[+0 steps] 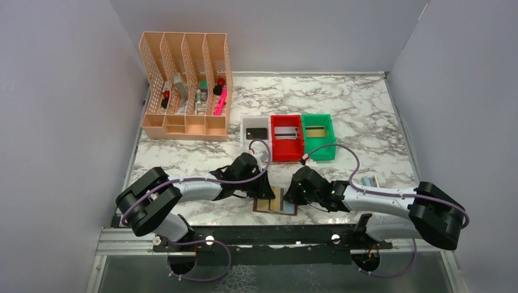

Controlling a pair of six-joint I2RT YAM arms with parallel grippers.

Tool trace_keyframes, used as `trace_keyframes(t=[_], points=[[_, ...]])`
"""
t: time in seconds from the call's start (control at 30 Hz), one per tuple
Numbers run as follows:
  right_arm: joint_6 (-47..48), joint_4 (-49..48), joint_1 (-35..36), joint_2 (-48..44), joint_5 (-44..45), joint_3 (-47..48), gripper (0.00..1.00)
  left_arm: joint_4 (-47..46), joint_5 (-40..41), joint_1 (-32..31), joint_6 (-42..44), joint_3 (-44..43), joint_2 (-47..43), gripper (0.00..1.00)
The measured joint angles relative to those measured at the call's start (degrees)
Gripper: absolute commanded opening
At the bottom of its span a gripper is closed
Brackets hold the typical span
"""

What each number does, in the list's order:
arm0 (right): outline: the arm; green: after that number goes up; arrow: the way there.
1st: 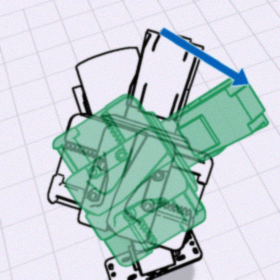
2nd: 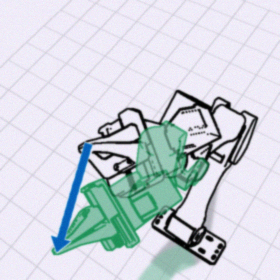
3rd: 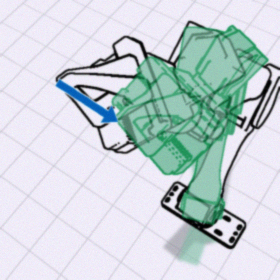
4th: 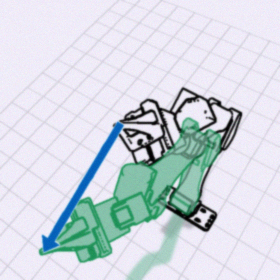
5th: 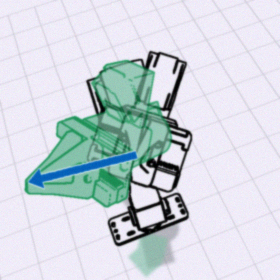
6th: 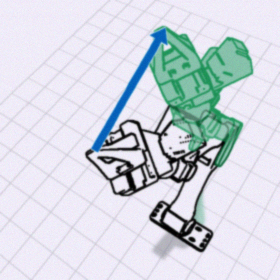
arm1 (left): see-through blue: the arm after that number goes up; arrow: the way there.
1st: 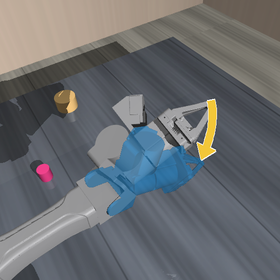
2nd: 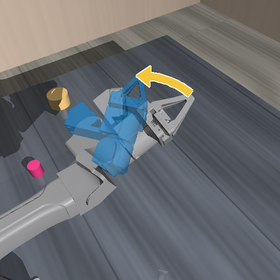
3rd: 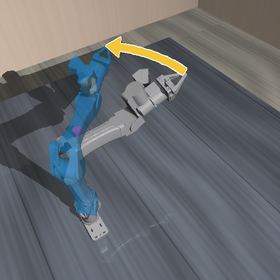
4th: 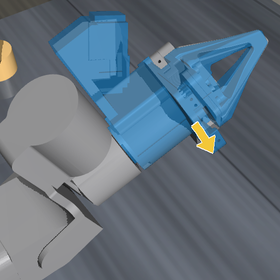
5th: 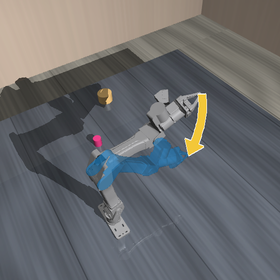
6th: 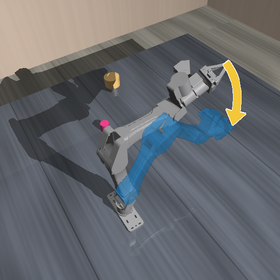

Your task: Take the credit cards out of the card holder

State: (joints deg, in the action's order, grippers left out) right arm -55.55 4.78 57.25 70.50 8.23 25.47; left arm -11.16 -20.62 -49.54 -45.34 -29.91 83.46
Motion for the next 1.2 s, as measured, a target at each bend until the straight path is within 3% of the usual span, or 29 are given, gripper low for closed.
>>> trace_keyframes(t=[0.3, 0.7, 0.9, 1.2], points=[[-0.6, 0.1, 0.0, 0.0, 0.1, 0.0, 0.25, -0.4, -0.2, 0.0, -0.8, 0.0, 0.8, 0.00], [0.7, 5.6, 0.0, -3.8, 1.7, 0.5, 0.26, 0.8, -0.1, -0.1, -0.3, -0.6, 0.5, 0.00], [3.3, 3.7, 0.0, -6.4, -0.3, 0.5, 0.26, 1.6, -0.1, -0.1, 0.2, -1.2, 0.5, 0.00], [3.4, -1.1, 0.0, 0.8, -3.0, 0.5, 0.26, 1.9, -0.1, -0.1, 0.2, -1.3, 0.4, 0.00]])
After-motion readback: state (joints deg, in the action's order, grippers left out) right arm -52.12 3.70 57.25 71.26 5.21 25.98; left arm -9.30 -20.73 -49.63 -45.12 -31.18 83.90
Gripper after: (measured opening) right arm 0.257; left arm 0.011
